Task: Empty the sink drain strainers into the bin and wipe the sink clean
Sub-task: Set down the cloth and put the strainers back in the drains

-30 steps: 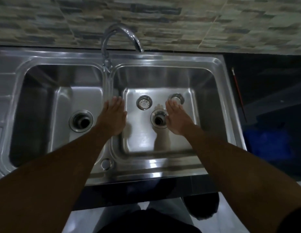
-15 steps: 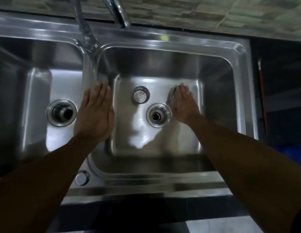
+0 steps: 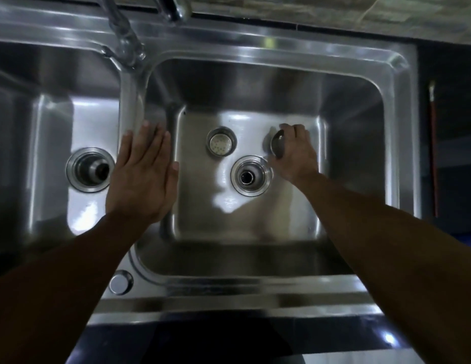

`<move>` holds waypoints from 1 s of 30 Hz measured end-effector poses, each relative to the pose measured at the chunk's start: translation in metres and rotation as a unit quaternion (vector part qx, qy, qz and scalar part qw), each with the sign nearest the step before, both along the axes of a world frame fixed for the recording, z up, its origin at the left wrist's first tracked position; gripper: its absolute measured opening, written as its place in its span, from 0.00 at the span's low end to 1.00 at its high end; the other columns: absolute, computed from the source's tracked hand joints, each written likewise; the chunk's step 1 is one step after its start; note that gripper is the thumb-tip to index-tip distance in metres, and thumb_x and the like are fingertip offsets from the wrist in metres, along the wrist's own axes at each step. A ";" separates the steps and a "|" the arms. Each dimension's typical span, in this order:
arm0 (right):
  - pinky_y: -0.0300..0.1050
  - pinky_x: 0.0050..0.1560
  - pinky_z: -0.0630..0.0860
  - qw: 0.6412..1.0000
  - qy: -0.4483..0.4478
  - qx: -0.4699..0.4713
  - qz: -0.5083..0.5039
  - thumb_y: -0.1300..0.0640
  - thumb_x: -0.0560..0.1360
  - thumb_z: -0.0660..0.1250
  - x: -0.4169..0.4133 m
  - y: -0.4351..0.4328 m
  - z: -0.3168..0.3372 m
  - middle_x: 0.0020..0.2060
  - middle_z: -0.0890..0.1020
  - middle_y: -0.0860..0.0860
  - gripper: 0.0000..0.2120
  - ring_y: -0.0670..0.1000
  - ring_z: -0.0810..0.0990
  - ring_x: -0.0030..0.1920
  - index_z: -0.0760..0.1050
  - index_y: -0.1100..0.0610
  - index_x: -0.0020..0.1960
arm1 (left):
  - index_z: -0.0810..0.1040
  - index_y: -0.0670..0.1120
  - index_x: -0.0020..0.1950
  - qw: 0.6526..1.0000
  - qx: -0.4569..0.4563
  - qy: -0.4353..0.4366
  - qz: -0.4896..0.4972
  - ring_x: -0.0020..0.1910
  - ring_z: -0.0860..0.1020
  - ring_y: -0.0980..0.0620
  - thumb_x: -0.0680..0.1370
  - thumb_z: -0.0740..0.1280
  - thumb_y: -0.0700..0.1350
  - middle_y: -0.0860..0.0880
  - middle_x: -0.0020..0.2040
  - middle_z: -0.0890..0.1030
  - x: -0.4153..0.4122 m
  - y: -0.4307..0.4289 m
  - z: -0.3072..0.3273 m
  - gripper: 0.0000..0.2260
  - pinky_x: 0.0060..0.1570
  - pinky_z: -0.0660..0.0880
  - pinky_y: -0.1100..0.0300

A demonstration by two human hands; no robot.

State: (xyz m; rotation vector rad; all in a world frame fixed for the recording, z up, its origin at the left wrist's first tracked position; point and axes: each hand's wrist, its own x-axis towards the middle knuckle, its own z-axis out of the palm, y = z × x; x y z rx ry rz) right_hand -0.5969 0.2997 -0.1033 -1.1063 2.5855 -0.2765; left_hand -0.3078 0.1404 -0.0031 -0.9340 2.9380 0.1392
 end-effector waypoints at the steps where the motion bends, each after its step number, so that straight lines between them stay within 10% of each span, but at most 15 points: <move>1: 0.50 0.58 0.77 1.000 -0.022 -0.017 0.005 0.48 0.64 0.77 0.008 0.003 0.002 0.65 0.68 0.53 0.40 0.55 0.70 0.64 0.65 0.51 0.72 | 0.62 0.34 0.78 1.000 -0.002 -0.001 0.000 0.82 0.52 0.42 0.84 0.48 0.51 0.38 0.79 0.64 0.000 0.000 0.000 0.28 0.80 0.49 0.41; 7: 0.52 0.59 0.81 0.989 -0.136 -0.045 0.039 0.49 0.63 0.77 0.062 0.016 0.002 0.65 0.62 0.50 0.42 0.54 0.76 0.62 0.65 0.47 0.74 | 0.65 0.35 0.77 1.000 -0.020 0.010 0.002 0.82 0.54 0.41 0.84 0.50 0.51 0.38 0.78 0.67 0.001 -0.001 -0.002 0.27 0.79 0.52 0.40; 30: 0.50 0.61 0.75 0.999 -0.048 0.008 0.012 0.42 0.68 0.77 0.087 0.014 -0.027 0.66 0.71 0.53 0.39 0.55 0.70 0.65 0.66 0.53 0.74 | 0.63 0.37 0.79 1.000 -0.025 -0.013 0.002 0.82 0.52 0.43 0.84 0.51 0.53 0.41 0.79 0.65 0.002 -0.002 -0.003 0.28 0.80 0.50 0.42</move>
